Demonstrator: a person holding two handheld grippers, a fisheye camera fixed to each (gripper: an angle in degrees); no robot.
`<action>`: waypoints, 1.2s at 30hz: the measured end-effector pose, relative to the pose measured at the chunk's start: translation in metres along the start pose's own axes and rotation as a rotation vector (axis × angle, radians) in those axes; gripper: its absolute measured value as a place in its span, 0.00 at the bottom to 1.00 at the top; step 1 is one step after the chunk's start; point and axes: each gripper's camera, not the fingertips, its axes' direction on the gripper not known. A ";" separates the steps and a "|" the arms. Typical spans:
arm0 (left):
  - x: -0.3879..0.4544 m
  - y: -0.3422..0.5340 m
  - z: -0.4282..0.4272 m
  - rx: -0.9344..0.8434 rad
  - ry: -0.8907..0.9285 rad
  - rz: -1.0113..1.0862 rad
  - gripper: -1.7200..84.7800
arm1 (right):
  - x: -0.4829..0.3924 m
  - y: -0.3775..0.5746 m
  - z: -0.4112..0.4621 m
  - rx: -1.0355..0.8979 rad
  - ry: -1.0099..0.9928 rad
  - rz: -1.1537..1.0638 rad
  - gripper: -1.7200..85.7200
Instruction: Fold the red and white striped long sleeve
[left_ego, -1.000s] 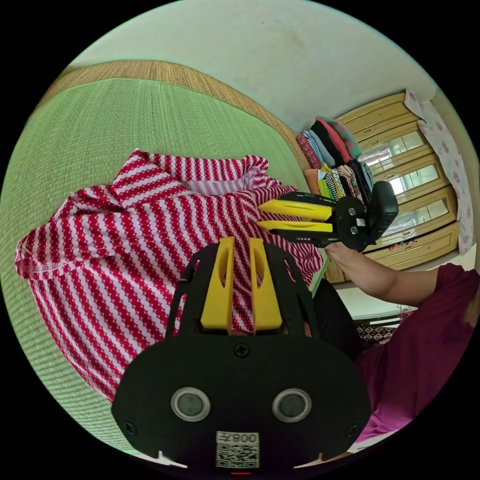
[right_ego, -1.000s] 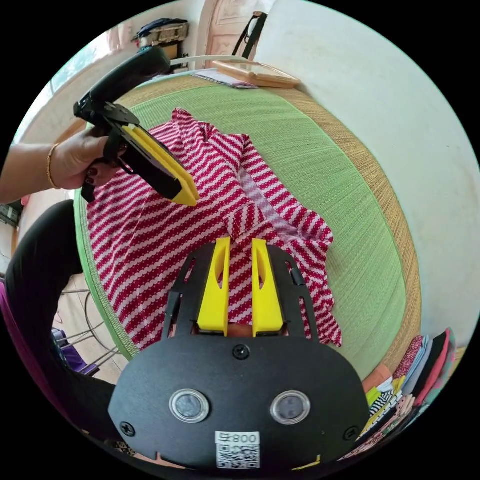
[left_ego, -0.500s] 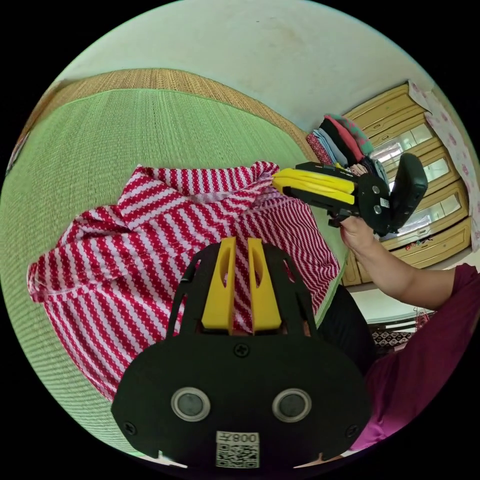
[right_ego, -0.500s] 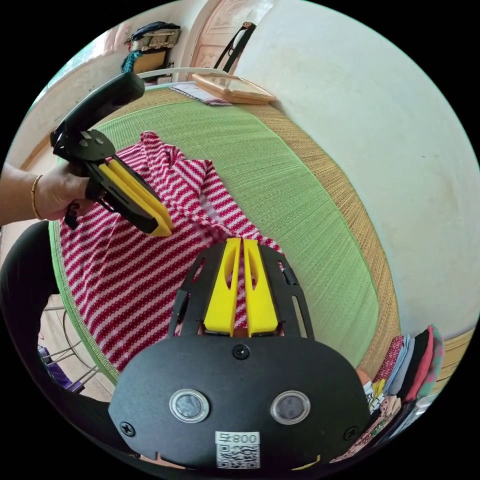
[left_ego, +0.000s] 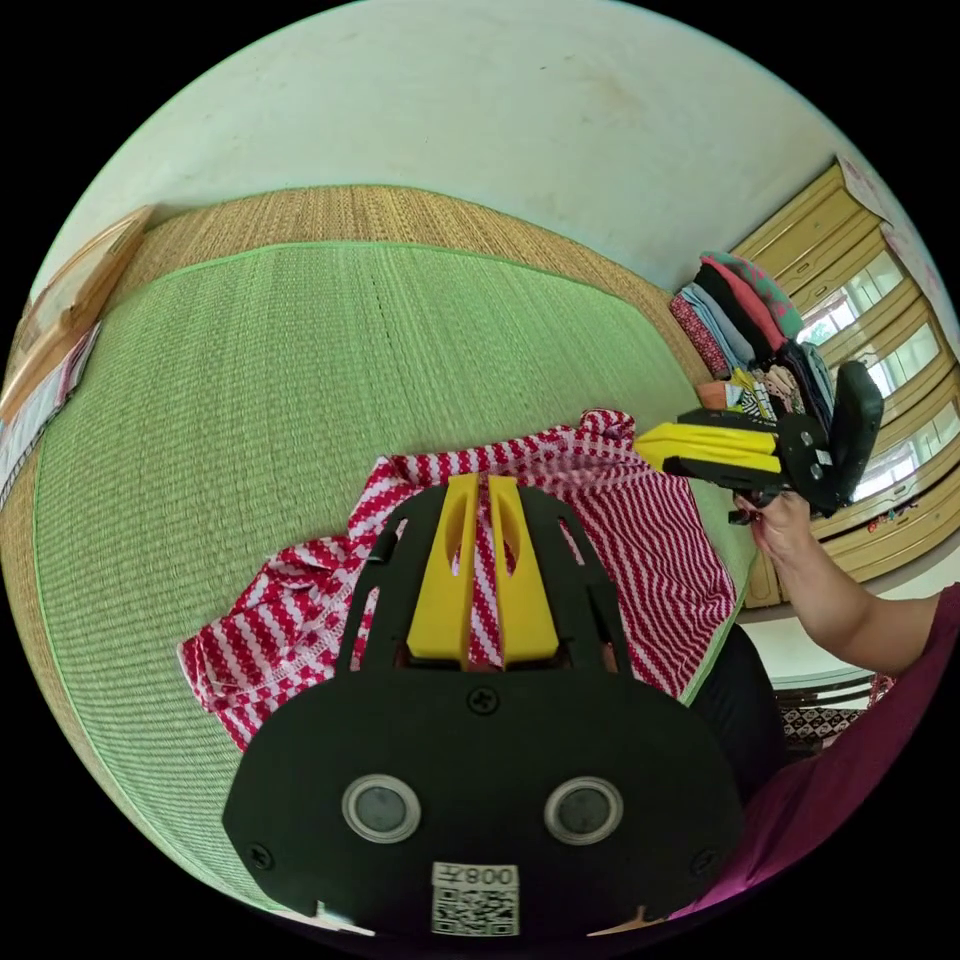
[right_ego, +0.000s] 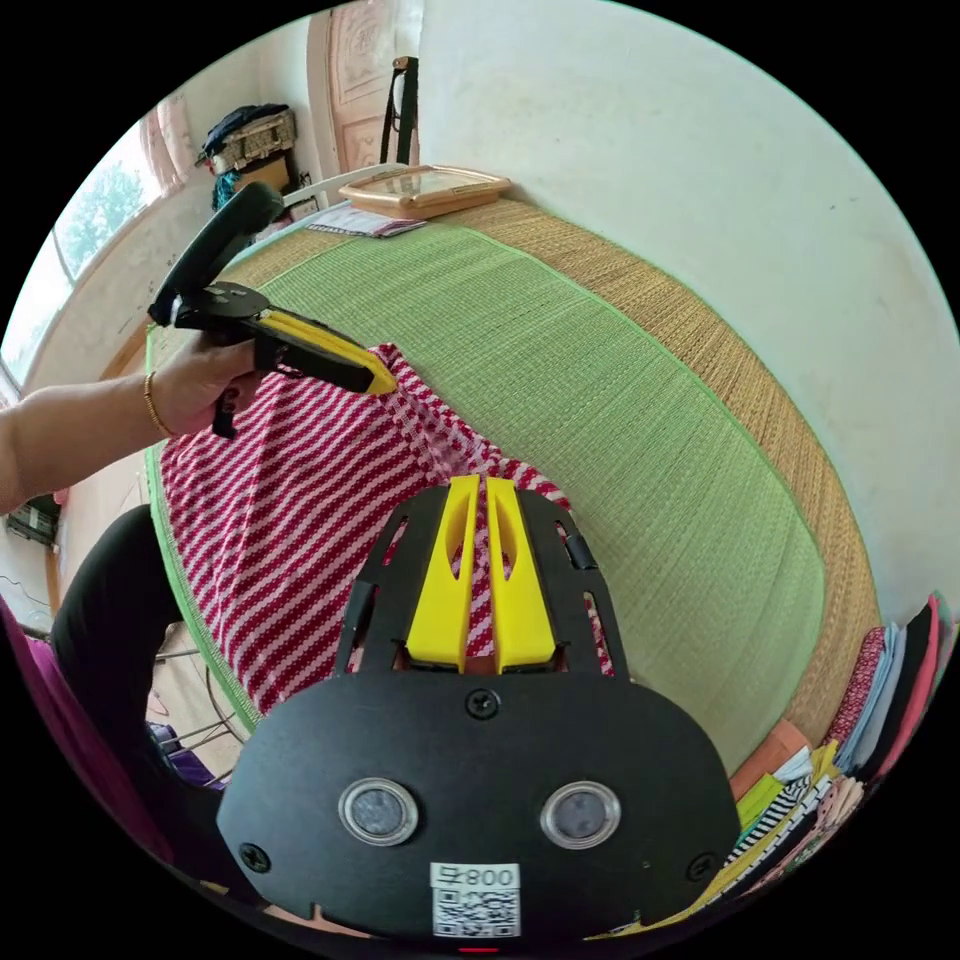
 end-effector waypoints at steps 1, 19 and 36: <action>-0.001 -0.001 0.001 -0.002 0.010 -0.009 0.04 | 0.000 0.003 0.000 -0.004 -0.009 0.001 0.02; 0.027 -0.005 0.011 0.037 0.110 0.035 0.03 | 0.038 0.032 0.035 -0.068 0.074 0.045 0.01; 0.054 -0.043 0.062 -0.104 0.090 0.118 0.03 | 0.115 0.121 0.054 -0.099 0.065 0.188 0.01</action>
